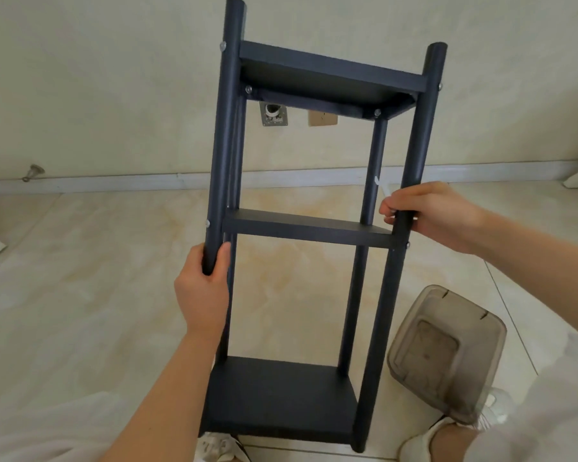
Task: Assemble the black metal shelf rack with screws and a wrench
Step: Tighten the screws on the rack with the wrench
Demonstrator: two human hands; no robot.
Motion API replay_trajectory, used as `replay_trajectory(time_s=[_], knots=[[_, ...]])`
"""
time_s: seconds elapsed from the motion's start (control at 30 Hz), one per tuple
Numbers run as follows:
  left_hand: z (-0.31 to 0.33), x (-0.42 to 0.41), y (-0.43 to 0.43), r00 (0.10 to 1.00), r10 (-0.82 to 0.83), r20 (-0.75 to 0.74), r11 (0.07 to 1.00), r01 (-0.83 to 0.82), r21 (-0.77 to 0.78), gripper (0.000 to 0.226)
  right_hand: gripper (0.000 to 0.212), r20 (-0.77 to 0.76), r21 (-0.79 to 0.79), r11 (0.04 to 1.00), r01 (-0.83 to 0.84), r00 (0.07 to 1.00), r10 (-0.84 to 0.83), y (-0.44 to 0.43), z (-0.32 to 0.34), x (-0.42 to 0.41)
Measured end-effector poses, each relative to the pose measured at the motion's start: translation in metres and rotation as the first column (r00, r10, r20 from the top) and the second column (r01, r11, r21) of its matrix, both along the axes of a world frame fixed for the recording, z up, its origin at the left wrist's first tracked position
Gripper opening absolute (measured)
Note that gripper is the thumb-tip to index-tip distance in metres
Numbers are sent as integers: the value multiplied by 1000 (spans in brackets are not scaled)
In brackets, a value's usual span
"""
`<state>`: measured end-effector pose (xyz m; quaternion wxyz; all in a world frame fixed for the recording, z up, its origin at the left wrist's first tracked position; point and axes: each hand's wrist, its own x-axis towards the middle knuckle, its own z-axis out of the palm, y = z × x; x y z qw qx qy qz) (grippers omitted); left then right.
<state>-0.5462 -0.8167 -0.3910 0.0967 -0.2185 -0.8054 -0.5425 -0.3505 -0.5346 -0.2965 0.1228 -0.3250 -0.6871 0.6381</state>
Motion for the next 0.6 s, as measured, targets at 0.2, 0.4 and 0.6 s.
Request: replay_trajectory(time_s=[0.2, 0.4, 0.6], knots=[[-2, -9, -5, 996, 61, 64, 998, -59, -33, 30, 32, -121, -67, 996, -63, 991, 55, -19, 16, -5], [-6, -13, 0, 987, 116, 109, 991, -108, -78, 30, 30, -196, 55, 993, -106, 974, 115, -40, 52, -7], [-11, -11, 7, 971, 78, 225, 993, -54, -108, 28, 17, -244, 120, 978, -169, 950, 194, -69, 79, -7]])
